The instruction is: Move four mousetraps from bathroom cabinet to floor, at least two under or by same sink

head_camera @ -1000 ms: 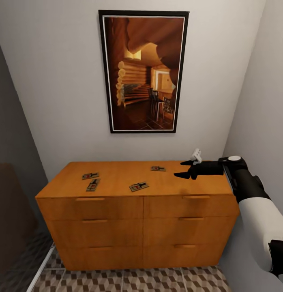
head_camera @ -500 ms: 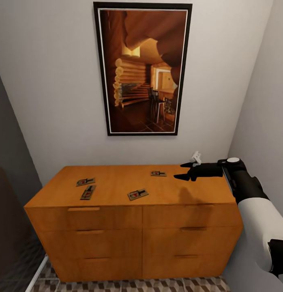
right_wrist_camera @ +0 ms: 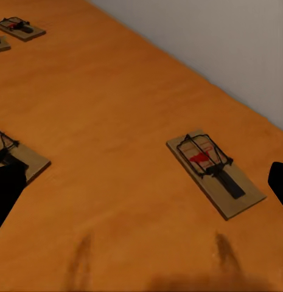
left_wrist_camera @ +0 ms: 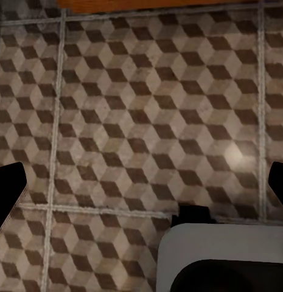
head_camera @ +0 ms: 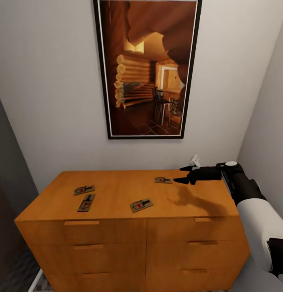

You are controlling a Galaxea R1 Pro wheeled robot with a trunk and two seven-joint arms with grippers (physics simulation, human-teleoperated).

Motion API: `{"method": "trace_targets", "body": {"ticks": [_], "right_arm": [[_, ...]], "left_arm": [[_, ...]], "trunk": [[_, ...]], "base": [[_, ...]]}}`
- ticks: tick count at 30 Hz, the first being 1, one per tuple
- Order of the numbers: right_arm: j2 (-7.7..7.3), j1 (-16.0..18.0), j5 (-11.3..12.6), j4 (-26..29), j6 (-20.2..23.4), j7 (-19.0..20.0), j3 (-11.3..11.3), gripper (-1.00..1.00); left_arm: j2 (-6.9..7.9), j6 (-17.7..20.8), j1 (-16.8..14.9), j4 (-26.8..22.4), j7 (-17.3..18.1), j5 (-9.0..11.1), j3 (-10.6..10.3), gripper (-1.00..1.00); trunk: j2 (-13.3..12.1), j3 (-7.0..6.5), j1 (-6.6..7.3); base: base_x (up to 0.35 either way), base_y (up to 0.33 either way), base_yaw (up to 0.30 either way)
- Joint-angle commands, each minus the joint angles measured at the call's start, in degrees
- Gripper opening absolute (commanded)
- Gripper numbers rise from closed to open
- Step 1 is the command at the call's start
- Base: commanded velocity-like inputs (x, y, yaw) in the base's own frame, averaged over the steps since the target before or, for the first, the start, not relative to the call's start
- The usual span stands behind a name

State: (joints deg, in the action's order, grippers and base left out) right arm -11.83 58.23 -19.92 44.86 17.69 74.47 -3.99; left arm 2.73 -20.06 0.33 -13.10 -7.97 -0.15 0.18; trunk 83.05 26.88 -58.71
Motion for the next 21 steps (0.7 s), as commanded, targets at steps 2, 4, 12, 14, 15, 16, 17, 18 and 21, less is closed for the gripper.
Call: {"method": "trace_targets", "body": {"ticks": [2,4,12,14,15,16,17,18,21], "right_arm": [[0.05,0.04,-0.34,-0.9,0.11,0.3,-0.21,1.0],[0.05,0.04,-0.36,-1.92,-0.74,0.26,-0.22,1.0],[0.05,0.04,-0.38,-3.07,-1.76,0.24,-0.17,1.0],[0.05,0.04,-0.38,-3.79,-2.0,0.24,-0.15,1.0],[0.05,0.04,-0.38,-4.06,-2.13,0.22,-0.15,1.0],[0.05,0.04,-0.38,-4.32,-2.31,0.2,-0.17,1.0],[0.05,0.04,-0.38,-4.57,-2.52,0.19,-0.18,1.0],[0.05,0.04,-0.38,-4.79,-2.76,0.18,-0.17,1.0],[0.05,0.04,-0.4,-5.31,-3.54,0.13,-0.19,1.0]], "left_arm": [[0.0,-0.06,0.02,-0.08,-0.12,-0.02,0.0,1.0],[0.0,-0.06,0.02,-0.08,-0.12,-0.02,0.0,1.0],[0.0,-0.06,0.02,-0.08,-0.12,-0.02,0.0,1.0],[0.0,-0.06,0.02,-0.08,-0.12,-0.02,0.0,1.0],[0.0,-0.06,0.02,-0.08,-0.12,-0.02,0.0,1.0],[0.0,-0.06,0.02,-0.08,-0.12,-0.02,0.0,1.0],[0.0,-0.06,0.02,-0.08,-0.12,-0.02,0.0,1.0],[0.0,-0.06,0.02,-0.08,-0.12,-0.02,0.0,1.0],[0.0,-0.06,0.02,-0.08,-0.12,-0.02,0.0,1.0]], "trunk": [[0.03,0.05,-0.02],[0.03,0.05,-0.02],[0.03,0.05,-0.02],[0.03,0.05,-0.02],[0.03,0.05,-0.02],[0.03,0.05,-0.02],[0.03,0.05,-0.02],[0.03,0.05,-0.02],[0.03,0.05,-0.02]], "base": [[0.13,0.078,0.0],[0.053,0.032,0.0],[0.016,0.009,0.0],[0.004,0.002,0.0],[0.002,0.001,0.0],[0.002,0.001,0.0],[0.001,0.001,0.0],[0.001,0.001,0.0],[0.0,0.0,0.0]]}}
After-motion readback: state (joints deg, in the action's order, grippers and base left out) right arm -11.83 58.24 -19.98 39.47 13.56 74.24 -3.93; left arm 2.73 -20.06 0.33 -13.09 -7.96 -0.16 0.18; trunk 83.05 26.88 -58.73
